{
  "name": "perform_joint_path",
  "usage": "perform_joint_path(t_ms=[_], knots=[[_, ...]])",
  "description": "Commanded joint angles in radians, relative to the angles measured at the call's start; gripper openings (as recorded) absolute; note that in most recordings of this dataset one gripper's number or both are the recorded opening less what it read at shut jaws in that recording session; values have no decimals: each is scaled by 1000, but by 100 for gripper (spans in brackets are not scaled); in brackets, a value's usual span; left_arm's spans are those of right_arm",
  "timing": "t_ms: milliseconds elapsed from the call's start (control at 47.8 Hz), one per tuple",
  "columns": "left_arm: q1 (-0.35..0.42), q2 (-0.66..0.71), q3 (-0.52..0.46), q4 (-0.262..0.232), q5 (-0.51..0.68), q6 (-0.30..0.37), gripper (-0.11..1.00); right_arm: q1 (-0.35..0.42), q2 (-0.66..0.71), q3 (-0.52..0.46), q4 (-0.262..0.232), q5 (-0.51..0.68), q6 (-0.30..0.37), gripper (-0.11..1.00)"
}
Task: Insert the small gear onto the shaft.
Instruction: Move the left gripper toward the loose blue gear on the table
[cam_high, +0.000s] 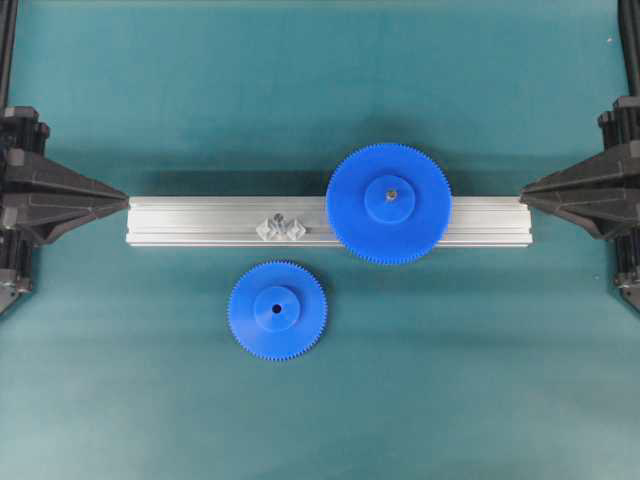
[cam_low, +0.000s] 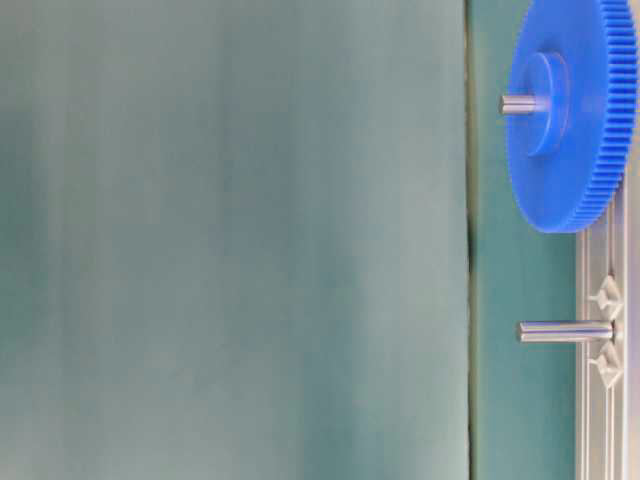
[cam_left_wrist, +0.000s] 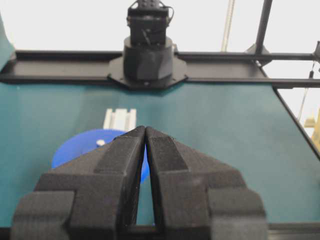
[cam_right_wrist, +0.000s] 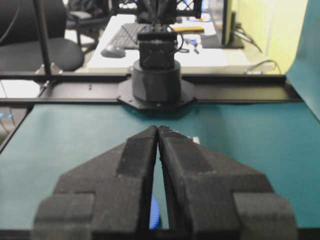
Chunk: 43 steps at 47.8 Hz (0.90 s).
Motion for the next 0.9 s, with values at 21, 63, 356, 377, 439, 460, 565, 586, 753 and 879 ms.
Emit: perform_joint_path(t_ms=[21,63,356,377,439,460,565,586,753,879], knots=[[-35,14,-2,14,-5,-8,10,5,-2,-8,11,-3,3,16],[-49,21,-6,14,-5,-6,10,5,-9,-6,28,5,11,14],[-63,115,-28,14,11,-8,-1,3,-37,-17,37,167,54,2],[-64,124,-29,14,11,-8,-1,3,-34,-20,37,183,54,2],[-69,152,-38,14,11,-11,-1,0,-26,-26,37,218,55,2],[-71,163,-41,14,11,-12,-1,0,-21,-28,37,229,55,2],[-74,224,-66,14,18,-18,-1,0,3,-40,37,276,58,2],[-74,236,-72,14,25,-18,-1,0,8,-43,37,285,60,2],[-83,331,-118,14,89,-18,-1,-5,48,-66,37,342,81,2],[-98,396,-140,14,129,-26,-1,-5,61,-64,37,353,83,2]])
